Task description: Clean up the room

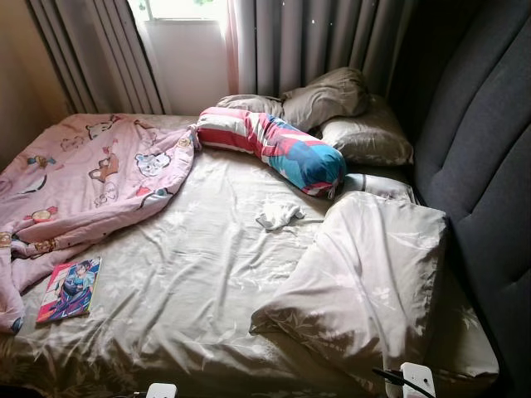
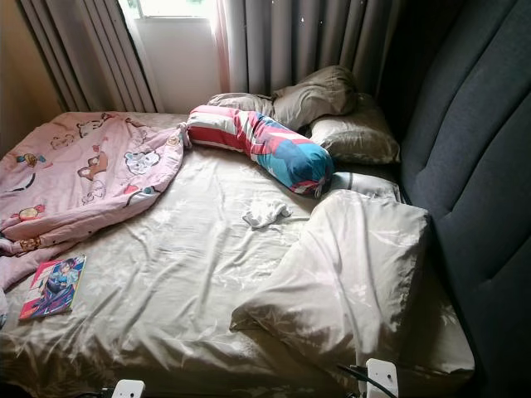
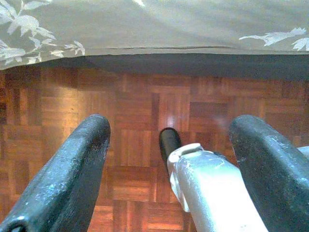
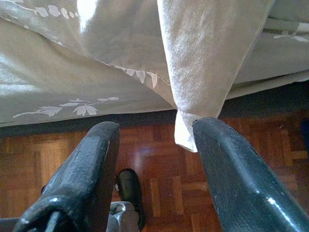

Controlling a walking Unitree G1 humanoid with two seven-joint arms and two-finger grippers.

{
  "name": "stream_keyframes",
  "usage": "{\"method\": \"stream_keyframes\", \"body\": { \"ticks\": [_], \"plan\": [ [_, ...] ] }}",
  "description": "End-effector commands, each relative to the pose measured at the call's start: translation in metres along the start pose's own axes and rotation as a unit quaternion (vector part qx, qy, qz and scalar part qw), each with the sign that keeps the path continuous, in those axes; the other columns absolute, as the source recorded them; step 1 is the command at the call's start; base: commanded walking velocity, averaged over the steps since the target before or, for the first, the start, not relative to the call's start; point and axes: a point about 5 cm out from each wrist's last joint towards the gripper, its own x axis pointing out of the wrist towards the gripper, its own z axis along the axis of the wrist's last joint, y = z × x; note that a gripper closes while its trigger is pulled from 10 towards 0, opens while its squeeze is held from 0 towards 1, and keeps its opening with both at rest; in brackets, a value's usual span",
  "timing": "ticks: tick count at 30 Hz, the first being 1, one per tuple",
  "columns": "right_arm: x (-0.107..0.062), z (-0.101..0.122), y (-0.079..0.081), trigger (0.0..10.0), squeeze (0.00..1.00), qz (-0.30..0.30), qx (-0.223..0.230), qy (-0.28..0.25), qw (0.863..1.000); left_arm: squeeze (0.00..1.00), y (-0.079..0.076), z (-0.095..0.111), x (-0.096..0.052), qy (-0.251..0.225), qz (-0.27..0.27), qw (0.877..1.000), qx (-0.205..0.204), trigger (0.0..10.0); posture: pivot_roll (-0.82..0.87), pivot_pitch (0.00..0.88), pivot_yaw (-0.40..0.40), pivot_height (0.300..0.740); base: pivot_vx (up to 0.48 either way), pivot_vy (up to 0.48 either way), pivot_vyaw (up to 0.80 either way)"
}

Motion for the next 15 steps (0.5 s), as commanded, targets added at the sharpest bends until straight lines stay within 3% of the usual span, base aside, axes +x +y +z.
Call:
{"method": "stream_keyframes", "body": {
  "ticks": [1, 4, 15],
  "plan": [
    [-0.0001, -0.0026, 0.0004, 10.0, 0.00, 0.000, 0.000, 0.006, 1.000, 0.00, 0.0019, -0.0039, -0.0010, 0.005, 0.001, 1.000, 0.001, 10.0, -0.01, 0.062, 0.006, 0.740, 0.000, 0.000, -0.76],
    [-0.0002, -0.0024, 0.0001, 10.0, 0.00, -0.001, 0.002, 0.005, 1.000, 0.00, 0.0017, -0.0037, -0.0009, 0.004, 0.001, 1.000, 0.008, 10.0, -0.01, 0.062, 0.006, 0.740, 0.000, 0.000, -0.76],
    [-0.0001, -0.0012, 0.0002, 10.0, 0.00, -0.003, 0.006, -0.001, 1.000, 0.00, 0.0019, -0.0036, -0.0010, 0.003, 0.002, 1.000, 0.006, 10.0, -0.01, 0.065, 0.006, 0.740, 0.000, -0.415, 0.00]
  ]
}}
